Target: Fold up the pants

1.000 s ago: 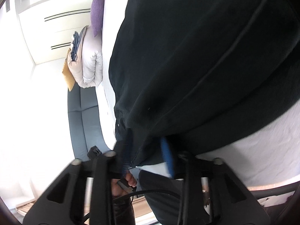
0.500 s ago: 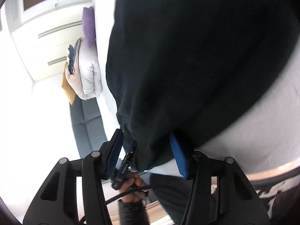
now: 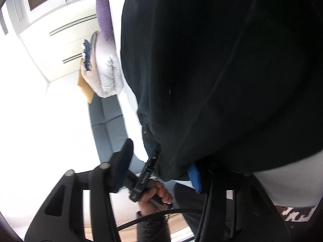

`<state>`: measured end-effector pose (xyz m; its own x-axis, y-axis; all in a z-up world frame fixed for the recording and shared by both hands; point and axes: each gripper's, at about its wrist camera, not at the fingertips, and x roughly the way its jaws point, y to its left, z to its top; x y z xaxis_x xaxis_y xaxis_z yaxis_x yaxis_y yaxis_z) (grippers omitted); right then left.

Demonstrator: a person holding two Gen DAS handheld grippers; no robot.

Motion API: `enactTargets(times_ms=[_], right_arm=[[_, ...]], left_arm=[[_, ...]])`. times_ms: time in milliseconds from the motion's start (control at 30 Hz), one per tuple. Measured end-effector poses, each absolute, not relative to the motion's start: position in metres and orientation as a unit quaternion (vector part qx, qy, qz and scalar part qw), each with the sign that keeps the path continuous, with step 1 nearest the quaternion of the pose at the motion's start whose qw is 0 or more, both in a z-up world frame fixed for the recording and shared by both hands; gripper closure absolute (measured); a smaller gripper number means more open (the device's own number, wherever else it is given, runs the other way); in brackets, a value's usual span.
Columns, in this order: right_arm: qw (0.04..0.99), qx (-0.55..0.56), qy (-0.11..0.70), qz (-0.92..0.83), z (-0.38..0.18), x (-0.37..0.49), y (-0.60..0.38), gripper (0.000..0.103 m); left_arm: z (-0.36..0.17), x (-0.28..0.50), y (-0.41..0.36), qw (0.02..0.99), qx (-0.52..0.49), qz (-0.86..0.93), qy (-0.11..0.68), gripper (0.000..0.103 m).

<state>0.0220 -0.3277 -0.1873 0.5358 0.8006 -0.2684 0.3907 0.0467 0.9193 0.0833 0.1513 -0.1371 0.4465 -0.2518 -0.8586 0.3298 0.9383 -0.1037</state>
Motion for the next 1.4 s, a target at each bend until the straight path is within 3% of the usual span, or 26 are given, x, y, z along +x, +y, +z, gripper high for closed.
enactTargets(times_ms=[233,267,700,800,1033,1200,1400], right_arm=[[0.600,0.657,0.434,0.142,-0.187,0.013,-0.357,0.100],[0.612,0.640,0.445,0.133,-0.185,0.012,-0.356,0.101],[0.704,0.490,0.498,0.127,-0.154,0.008,-0.340,0.103],[0.700,0.496,0.497,0.126,-0.161,0.012,-0.336,0.103],[0.705,0.494,0.491,0.135,-0.168,0.014,-0.341,0.103],[0.686,0.524,0.483,0.150,-0.176,0.012,-0.354,0.102],[0.681,0.575,0.435,0.127,-0.168,-0.008,-0.393,0.098]], left_arm=[[-0.137,0.083,0.157,0.851,0.037,-0.172,0.496,0.038],[-0.138,0.083,0.157,0.851,0.037,-0.171,0.495,0.038],[-0.131,0.077,0.155,0.857,0.050,-0.154,0.488,0.040],[-0.116,0.069,0.152,0.868,0.050,-0.148,0.472,0.044],[-0.081,0.060,0.085,0.878,0.024,-0.238,0.414,0.044],[-0.124,0.067,0.023,0.837,0.091,-0.270,0.468,0.040],[-0.141,0.062,0.030,0.834,0.100,-0.267,0.471,0.039]])
